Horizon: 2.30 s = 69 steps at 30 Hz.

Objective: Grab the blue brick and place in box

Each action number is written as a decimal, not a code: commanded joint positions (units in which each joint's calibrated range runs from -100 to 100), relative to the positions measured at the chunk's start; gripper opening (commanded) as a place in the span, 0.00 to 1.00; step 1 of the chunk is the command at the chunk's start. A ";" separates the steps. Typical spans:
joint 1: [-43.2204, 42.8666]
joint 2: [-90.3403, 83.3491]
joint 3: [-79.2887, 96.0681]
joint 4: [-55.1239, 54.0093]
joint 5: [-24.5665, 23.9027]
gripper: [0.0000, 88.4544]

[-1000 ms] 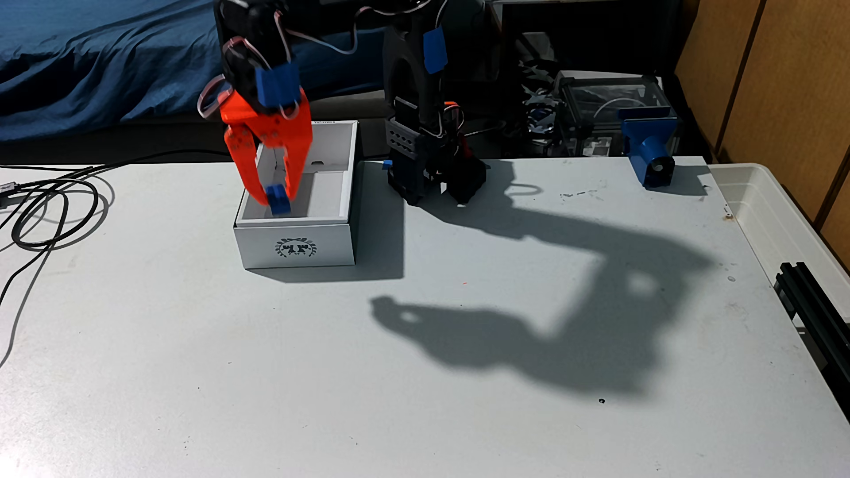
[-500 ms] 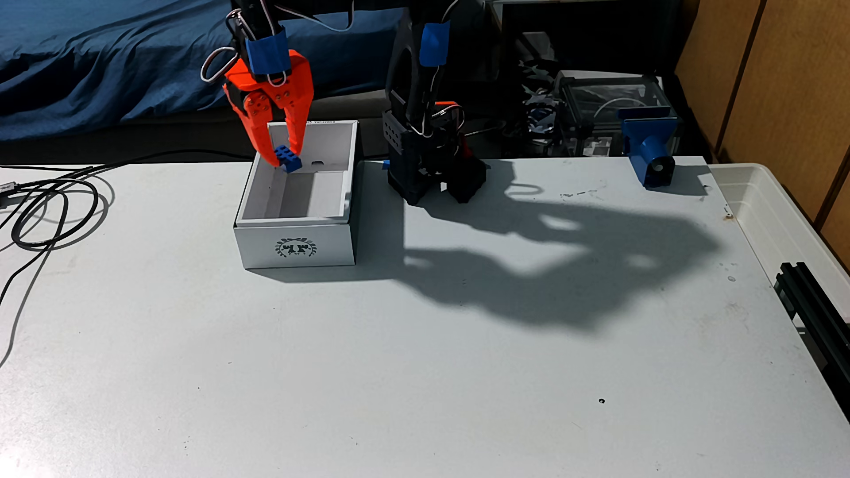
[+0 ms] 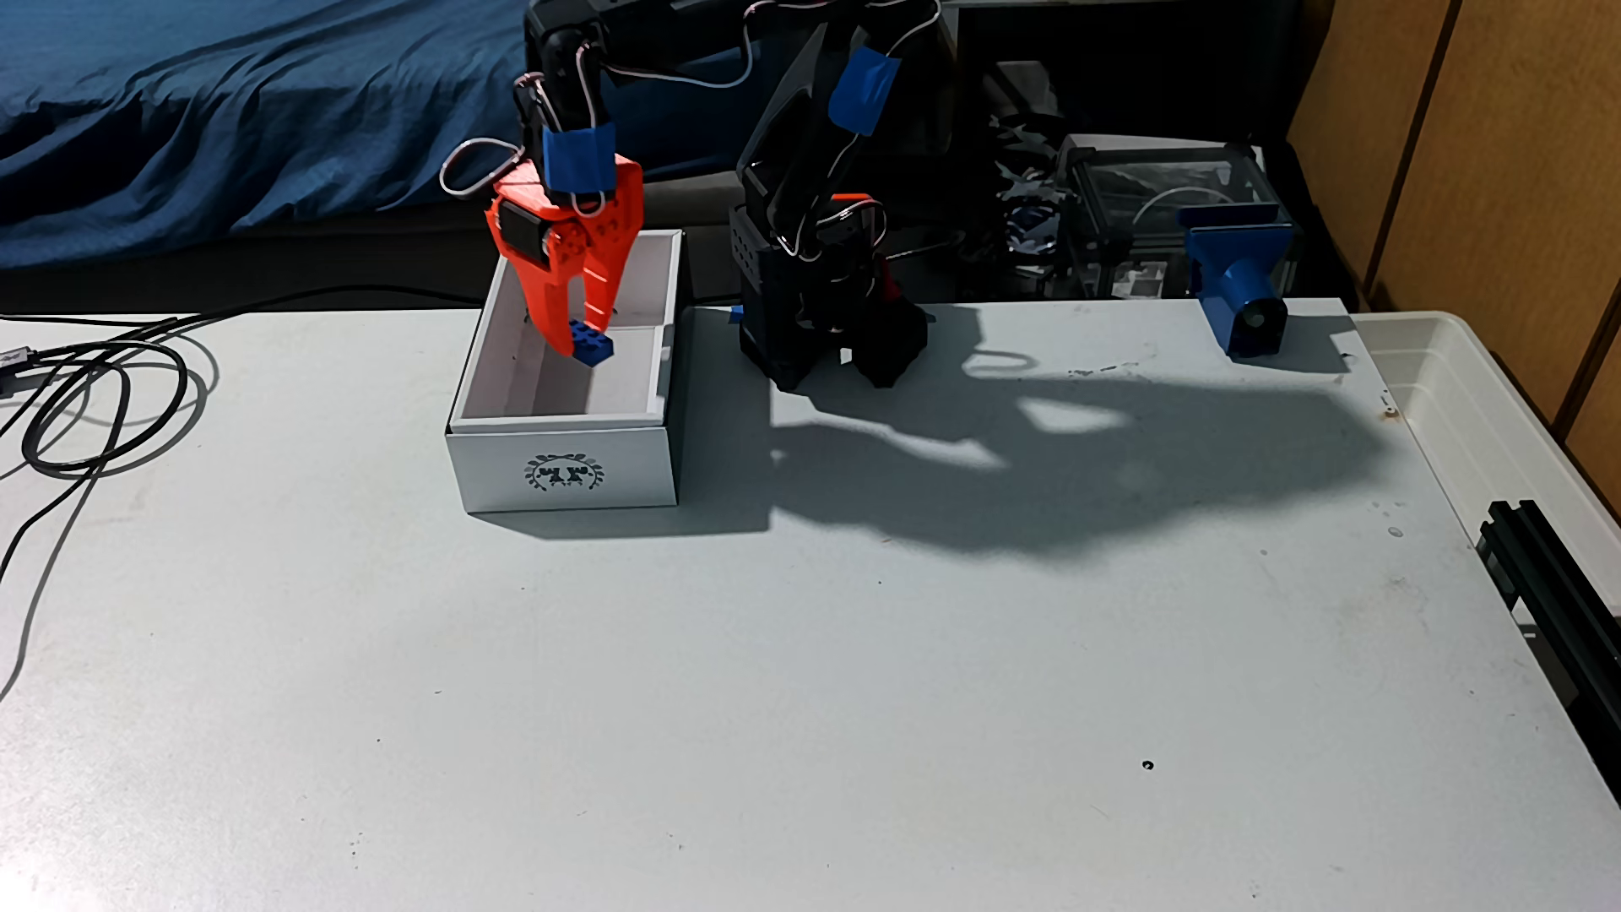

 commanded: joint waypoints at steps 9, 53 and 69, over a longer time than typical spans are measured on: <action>4.22 -3.63 1.79 0.11 1.97 0.18; -26.24 -4.82 -22.08 -22.38 -45.91 0.17; -49.72 -30.53 12.97 -30.82 -36.28 0.18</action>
